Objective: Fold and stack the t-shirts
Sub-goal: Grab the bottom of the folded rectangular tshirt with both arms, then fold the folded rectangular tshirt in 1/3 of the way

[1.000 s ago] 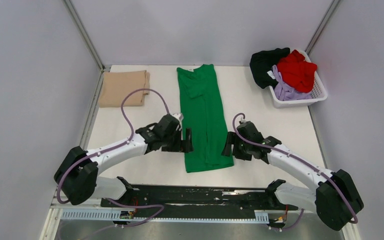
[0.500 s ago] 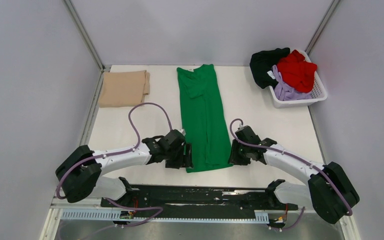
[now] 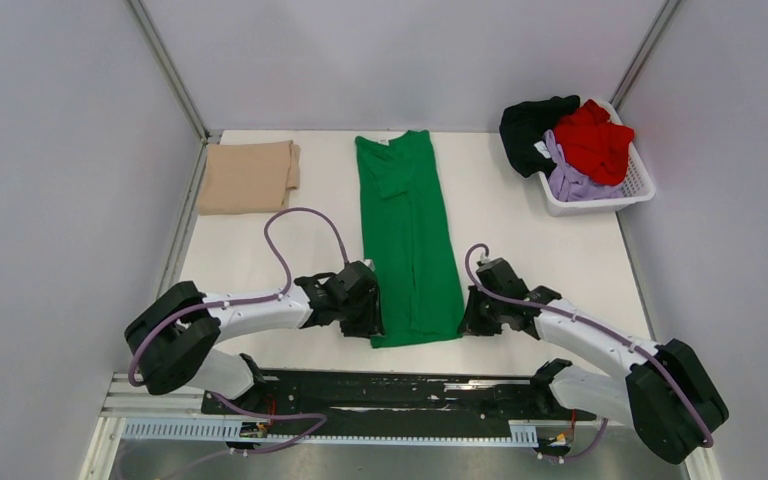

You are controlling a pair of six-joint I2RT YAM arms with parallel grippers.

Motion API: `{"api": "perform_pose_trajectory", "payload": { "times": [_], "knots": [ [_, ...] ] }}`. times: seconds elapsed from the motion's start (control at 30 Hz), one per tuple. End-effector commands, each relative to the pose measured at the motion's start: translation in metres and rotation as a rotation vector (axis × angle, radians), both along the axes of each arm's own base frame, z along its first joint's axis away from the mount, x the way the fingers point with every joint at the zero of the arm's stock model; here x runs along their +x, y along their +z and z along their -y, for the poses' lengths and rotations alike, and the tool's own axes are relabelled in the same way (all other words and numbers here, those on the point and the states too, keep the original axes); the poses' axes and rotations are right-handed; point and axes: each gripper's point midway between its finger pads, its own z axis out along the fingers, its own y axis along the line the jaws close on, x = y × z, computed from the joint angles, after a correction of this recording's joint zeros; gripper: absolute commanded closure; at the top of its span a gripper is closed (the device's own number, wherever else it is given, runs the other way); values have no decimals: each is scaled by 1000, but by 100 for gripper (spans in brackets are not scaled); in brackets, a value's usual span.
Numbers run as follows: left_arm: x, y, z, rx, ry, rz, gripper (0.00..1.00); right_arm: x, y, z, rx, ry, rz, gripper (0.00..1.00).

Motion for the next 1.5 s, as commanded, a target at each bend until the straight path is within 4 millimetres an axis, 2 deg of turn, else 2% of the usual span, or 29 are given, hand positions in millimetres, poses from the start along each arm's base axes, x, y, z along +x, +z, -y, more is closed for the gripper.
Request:
{"api": "perform_pose_trajectory", "payload": {
  "times": [0.0,0.1,0.13,0.2,0.3,0.4,0.53,0.67,0.73,0.9,1.03,1.17,1.37,1.47],
  "knots": [
    [-2,-20,-12,82,27,-14,57,-7,4,-4,45,34,6,100],
    [-5,-22,-13,89,21,-29,68,-8,3,-4,47,33,2,100],
    [-7,-22,-14,90,13,-37,76,-8,3,-4,49,32,0,100],
    [-12,-20,-14,88,3,-50,84,-10,5,-7,65,35,-8,100],
    [-24,-14,-12,72,-25,-62,86,-16,11,-13,114,45,-18,100],
    [-32,-13,-23,111,-15,-75,84,-23,16,-17,166,58,-21,100],
    [-39,-14,-27,98,0,-88,84,-33,20,-20,215,78,-26,100],
    [-44,-8,-22,63,-5,-95,90,-39,22,-23,244,100,-42,100],
    [-43,3,-15,14,-22,-77,91,-39,28,-26,265,111,-38,100],
    [-38,23,5,-95,-78,-25,91,-27,45,-33,288,124,23,100],
    [-26,33,10,-103,-75,14,91,-12,56,-38,280,106,50,100],
    [-6,42,11,-134,-52,26,91,12,70,-42,254,83,106,100],
    [46,71,16,-181,-22,103,90,54,86,-43,211,44,172,100],
    [69,70,11,-164,30,108,91,81,91,-41,181,-7,191,100]
  ]
}}
